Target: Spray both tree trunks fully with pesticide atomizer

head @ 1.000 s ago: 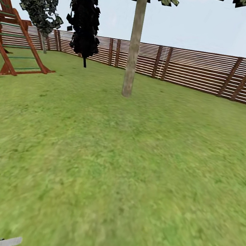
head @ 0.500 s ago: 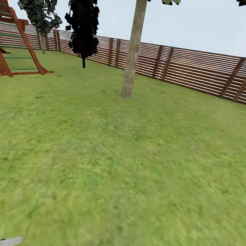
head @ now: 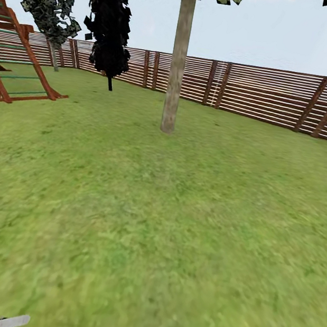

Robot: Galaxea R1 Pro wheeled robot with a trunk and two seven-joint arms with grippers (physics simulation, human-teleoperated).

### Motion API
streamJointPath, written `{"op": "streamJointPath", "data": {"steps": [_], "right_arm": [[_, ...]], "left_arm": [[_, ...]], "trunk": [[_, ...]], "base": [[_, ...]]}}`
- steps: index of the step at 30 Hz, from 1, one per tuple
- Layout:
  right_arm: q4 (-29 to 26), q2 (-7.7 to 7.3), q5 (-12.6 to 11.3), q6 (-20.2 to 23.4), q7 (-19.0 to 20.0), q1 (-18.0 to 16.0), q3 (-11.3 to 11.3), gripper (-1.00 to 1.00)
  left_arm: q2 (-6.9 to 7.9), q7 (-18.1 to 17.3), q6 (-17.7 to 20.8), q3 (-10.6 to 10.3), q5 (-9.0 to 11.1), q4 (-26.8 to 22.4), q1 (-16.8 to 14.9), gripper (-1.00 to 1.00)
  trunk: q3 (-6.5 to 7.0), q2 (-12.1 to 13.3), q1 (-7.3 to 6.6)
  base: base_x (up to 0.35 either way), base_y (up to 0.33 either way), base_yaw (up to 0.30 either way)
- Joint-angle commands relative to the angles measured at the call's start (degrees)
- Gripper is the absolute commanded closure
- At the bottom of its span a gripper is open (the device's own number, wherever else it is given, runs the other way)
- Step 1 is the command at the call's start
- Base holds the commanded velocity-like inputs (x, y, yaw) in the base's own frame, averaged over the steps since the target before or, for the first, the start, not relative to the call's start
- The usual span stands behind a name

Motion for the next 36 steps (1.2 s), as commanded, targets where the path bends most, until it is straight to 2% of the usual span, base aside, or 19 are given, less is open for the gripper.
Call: {"op": "streamJointPath", "data": {"steps": [1,36], "right_arm": [[0.05,0.02,0.20,0.09,-0.60,-0.04,0.45,-1.00],[0.09,0.03,0.21,0.09,-0.60,-0.04,0.45,-1.00]], "left_arm": [[0.03,-0.11,-0.23,-0.14,0.59,0.04,-0.02,1.00],[0.02,-0.11,-0.23,-0.14,0.59,0.04,-0.01,1.00]], "trunk": [[-0.05,-0.02,0.03],[-0.05,-0.02,0.03]], "base": [[0.345,0.000,0.000],[0.345,0.000,0.000]]}}
